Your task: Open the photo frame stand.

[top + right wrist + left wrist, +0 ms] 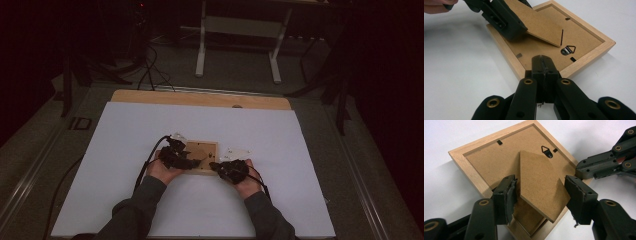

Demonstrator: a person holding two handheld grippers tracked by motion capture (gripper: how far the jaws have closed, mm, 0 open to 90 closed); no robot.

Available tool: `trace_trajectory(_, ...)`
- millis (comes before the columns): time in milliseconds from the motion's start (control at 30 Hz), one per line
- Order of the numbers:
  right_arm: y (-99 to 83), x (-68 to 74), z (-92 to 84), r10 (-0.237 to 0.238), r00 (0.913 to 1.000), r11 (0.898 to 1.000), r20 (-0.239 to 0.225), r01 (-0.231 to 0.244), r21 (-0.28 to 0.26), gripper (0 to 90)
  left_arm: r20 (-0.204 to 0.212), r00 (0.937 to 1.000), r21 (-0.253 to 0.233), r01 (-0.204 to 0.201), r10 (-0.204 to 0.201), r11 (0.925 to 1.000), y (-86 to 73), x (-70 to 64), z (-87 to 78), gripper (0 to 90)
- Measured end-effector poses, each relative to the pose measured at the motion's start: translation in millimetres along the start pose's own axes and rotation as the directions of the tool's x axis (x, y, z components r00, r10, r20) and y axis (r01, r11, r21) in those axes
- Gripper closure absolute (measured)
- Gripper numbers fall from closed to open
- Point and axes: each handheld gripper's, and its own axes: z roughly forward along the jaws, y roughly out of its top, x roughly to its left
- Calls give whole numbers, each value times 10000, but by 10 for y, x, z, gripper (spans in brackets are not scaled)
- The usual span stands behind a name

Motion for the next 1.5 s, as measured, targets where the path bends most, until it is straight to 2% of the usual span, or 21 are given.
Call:
trace_trajectory(500, -1, -1, 0, -4, 10000, 10000, -5, 4, -4, 899, 525, 9980, -150, 358, -350, 9992, 23, 32, -16, 497)
trace_trajectory(700, -1, -1, -1, 4, 10000, 10000, -12, -4, 12, 899, 767, 9954, -154, 592, -578, 9981, 31, 57, -21, 497)
trace_trajectory(1000, -1, -1, -1, 6, 10000, 10000, -11, -6, 12, 899, 924, 9932, -117, 716, -702, 9974, 49, 71, -24, 496)
trace_trajectory(1200, -1, -2, -1, -1, 10000, 10000, -17, 1, 9, 899, 894, 9931, -140, 776, -761, 9969, 54, 77, -22, 463)
trace_trajectory(1500, -1, -3, -1, 1, 10000, 10000, -21, -1, 4, 898, 857, 9923, 79, 889, -892, 9960, 56, 89, -11, 496)
